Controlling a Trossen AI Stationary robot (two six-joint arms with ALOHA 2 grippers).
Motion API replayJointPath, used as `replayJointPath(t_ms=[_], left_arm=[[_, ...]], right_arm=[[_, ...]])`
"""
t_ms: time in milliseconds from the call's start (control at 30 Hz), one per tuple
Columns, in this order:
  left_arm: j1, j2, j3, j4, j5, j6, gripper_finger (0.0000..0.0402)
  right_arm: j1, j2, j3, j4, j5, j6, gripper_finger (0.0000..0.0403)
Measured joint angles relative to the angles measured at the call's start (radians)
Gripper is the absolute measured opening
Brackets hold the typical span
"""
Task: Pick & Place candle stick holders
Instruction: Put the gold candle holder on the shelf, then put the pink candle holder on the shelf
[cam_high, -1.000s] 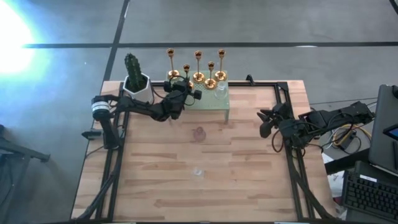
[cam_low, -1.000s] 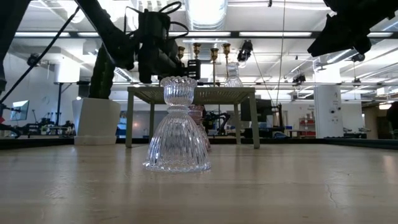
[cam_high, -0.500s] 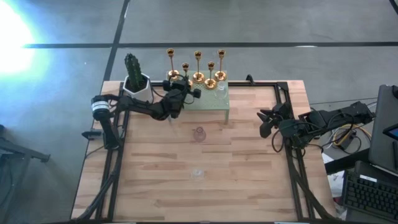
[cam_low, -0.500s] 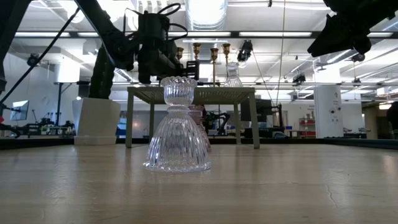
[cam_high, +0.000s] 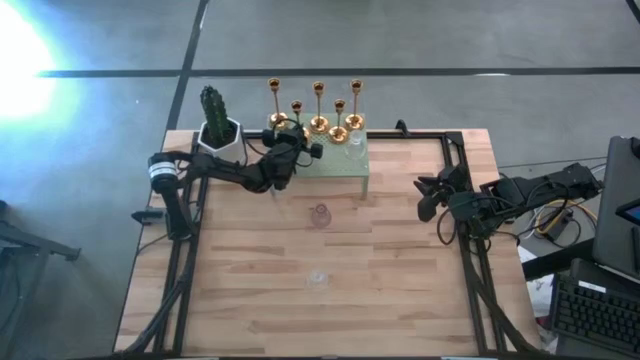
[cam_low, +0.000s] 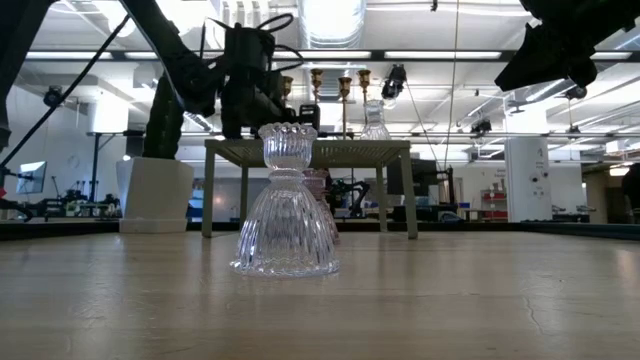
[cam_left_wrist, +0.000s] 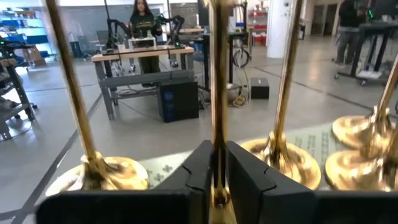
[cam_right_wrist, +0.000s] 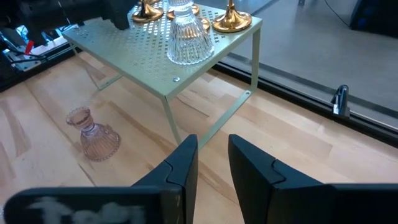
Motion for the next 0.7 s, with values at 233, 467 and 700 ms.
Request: replayJointPath(t_ms=[233, 467, 700], left_arm=[[0.001, 0.000, 0.000, -0.020, 0.009, -0.012, 0.0054], [0.001, 0.000, 0.000, -0.015, 0.027, -0.012, 0.0071], [0.000, -0.001, 0.000, -0.013, 0.023, -0.018, 0.0136]], right_arm=[[0.000, 0.000, 0.000, 0.000, -0.005, 0.000, 0.0089], [0.000, 0.000, 0.000, 0.000, -0.010, 0.000, 0.0099], [0.000, 0.000, 0.000, 0.000, -0.010, 0.000, 0.0102]])
